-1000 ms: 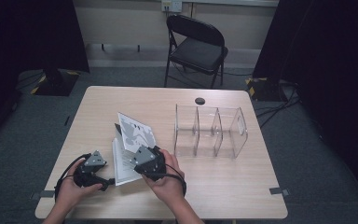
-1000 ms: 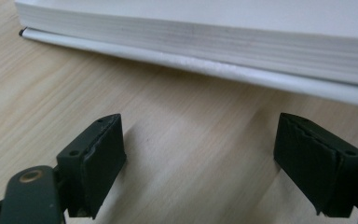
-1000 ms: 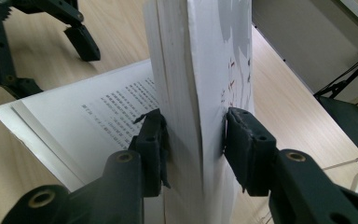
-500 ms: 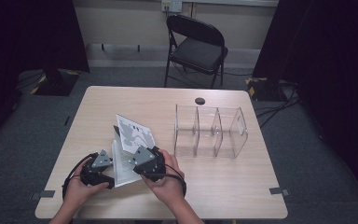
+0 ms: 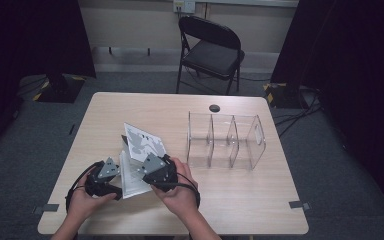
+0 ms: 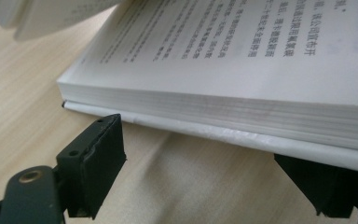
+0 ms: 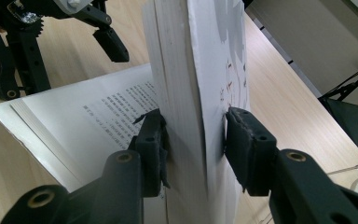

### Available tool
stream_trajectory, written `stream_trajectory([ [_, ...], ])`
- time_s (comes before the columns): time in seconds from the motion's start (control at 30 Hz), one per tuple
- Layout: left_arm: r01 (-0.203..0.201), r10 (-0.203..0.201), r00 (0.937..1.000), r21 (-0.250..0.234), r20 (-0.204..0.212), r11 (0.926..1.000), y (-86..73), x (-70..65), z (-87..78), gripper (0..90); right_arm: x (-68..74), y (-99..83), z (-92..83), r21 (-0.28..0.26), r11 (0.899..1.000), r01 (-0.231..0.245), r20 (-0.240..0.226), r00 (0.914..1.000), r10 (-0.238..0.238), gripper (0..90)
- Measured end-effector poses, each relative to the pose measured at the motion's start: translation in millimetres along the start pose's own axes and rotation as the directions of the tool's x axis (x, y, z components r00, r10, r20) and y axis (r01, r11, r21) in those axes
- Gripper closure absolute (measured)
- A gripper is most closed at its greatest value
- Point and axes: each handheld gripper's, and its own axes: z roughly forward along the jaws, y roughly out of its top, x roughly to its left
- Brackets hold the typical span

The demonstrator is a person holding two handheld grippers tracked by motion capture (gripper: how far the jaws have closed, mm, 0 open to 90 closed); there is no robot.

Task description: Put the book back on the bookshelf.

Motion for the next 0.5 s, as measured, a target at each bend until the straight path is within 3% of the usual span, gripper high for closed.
stream_trajectory([
  [0.17, -0.057, 0.057, 0.9983, -0.025, -0.010, 0.9980, 6.8, -2.6, -3.1, 16.9, -3.6, 3.2, -1.2, -0.002, 1.000, 0.011, -0.005, 0.9999, -0.011, 58.7],
  [0.2, -0.083, 0.083, 0.9964, -0.041, -0.017, 0.9957, 10.4, -4.2, -5.4, 17.3, -4.2, 4.1, -1.8, 0.000, 1.000, 0.011, -0.006, 0.9999, -0.011, 58.6],
  [0.3, -0.094, 0.094, 0.9955, -0.054, -0.012, 0.9941, 14.1, -5.9, -7.1, 18.9, -5.5, 5.7, -2.7, 0.003, 1.000, 0.010, -0.009, 0.9999, -0.010, 58.6],
  [0.5, -0.171, 0.170, 0.9852, -0.061, -0.017, 0.9833, 25.1, -11.3, -8.9, 19.6, -11.0, 7.4, -5.3, 0.013, 1.000, 0.015, -0.023, 0.9996, -0.015, 58.1],
])
